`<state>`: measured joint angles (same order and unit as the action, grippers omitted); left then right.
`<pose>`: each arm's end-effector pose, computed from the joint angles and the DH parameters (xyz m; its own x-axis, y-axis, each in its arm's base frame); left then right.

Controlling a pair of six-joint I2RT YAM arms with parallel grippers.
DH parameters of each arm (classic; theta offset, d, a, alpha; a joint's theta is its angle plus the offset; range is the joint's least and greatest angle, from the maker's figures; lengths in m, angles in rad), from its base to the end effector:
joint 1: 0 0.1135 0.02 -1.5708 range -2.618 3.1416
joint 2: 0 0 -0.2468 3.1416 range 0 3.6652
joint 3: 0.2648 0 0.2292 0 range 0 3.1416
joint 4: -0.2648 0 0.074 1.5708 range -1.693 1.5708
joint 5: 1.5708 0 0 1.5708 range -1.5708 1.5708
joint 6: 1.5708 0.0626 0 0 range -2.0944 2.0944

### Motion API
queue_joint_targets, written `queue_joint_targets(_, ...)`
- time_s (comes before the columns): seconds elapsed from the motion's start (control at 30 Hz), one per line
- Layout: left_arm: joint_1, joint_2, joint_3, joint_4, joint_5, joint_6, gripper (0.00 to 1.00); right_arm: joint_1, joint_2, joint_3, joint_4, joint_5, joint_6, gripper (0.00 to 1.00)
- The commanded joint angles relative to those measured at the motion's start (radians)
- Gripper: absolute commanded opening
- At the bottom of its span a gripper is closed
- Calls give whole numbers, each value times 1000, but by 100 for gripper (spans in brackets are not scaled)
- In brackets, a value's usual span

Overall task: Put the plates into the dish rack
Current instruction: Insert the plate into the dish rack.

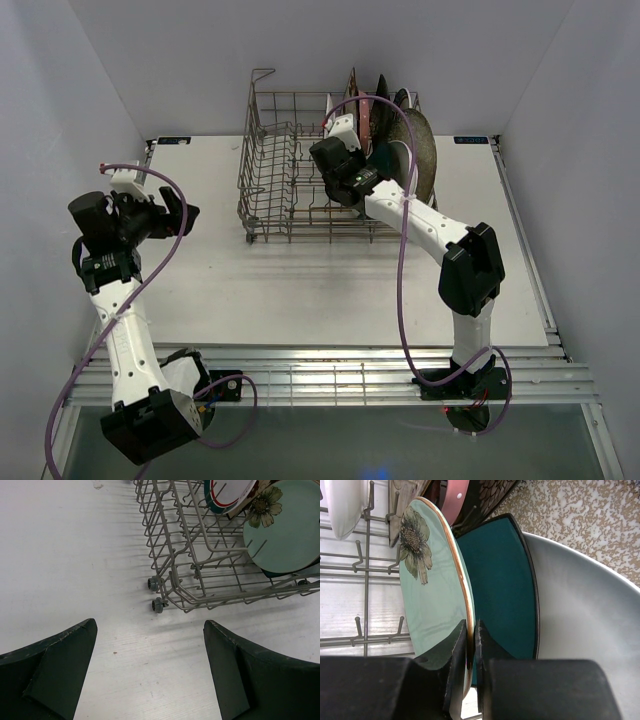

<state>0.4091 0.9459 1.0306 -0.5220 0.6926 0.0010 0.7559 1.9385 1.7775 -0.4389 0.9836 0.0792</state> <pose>0.2009 0.0435 0.3404 -0.3883 -0.1675 -0.9062 0.2250 0.9363 -0.2695 0.3460 0.2546 0.3062 -0.4000 -0.3169 -0.8600 0.1521 0.9024 -0.4032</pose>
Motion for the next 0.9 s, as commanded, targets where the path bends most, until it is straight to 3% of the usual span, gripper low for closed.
queue_joint_targets(0.0,-1,2,-9,8,16,27,98,-43,11,42,101,21,21,13)
queue_joint_targets(0.4,-1,5,-15,8,21,30,98,-55,31,11,101,-28,31,14)
queue_joint_targets(0.63,0,4,-17,8,24,30,98,-55,22,-10,101,-40,42,29)
queue_joint_targets(0.87,0,2,-15,7,25,30,98,-52,2,-10,95,-42,42,36)
